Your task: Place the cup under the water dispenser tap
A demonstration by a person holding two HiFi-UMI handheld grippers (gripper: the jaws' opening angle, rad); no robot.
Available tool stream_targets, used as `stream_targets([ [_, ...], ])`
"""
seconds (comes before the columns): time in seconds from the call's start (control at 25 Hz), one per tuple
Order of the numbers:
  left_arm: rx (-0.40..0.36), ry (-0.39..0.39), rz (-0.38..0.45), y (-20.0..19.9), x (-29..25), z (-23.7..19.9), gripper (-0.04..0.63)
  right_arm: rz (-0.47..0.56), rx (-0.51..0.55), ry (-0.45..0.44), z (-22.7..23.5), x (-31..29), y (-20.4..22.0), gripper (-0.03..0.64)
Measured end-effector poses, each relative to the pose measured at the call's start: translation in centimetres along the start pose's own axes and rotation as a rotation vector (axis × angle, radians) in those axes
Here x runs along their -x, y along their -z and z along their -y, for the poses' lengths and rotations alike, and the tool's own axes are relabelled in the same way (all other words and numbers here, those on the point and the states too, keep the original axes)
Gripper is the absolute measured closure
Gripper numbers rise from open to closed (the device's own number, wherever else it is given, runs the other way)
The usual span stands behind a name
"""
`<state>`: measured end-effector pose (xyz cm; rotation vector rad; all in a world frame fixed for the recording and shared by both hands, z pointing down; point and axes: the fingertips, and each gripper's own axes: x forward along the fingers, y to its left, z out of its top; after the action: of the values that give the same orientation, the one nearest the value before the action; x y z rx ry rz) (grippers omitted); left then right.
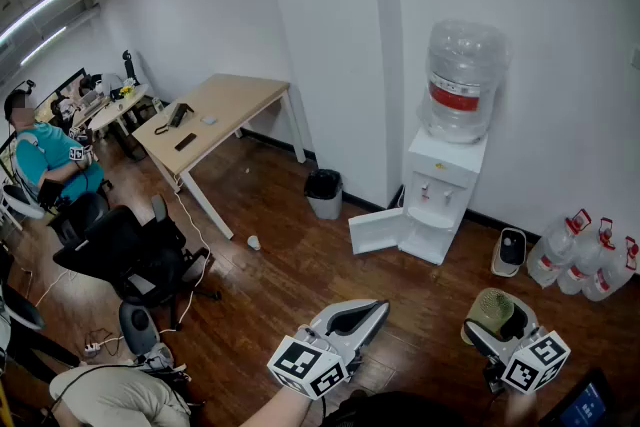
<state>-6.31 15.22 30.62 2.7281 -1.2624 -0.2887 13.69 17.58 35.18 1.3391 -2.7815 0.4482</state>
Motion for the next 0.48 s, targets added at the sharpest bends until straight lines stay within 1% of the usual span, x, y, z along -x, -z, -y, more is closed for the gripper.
stream_targets([
  [0.12,-0.007,-0.017,0.014,-0.6,0.0,-1.1,0.592,-0.002,0.001,0.008,-0.1,-0.5,-0.1,0.23],
  [0.28,-0.051,-0.019,-0.008,0.0,-0.3,-2.3,0.581,-0.006,0.0,0.014,0.0,-1.4,-0.1,0.231],
  [0.36,-0.045,-0.02,-0.011,0.2,-0.4,-2.9,0.55,-0.008,0.003,0.016,0.1,-1.9,-0.1,0.231],
  [0.48,-0.011,-0.021,-0.002,0.2,-0.4,-3.7,0.546,-0.015,0.004,0.017,-0.2,-2.5,-0.1,0.23],
])
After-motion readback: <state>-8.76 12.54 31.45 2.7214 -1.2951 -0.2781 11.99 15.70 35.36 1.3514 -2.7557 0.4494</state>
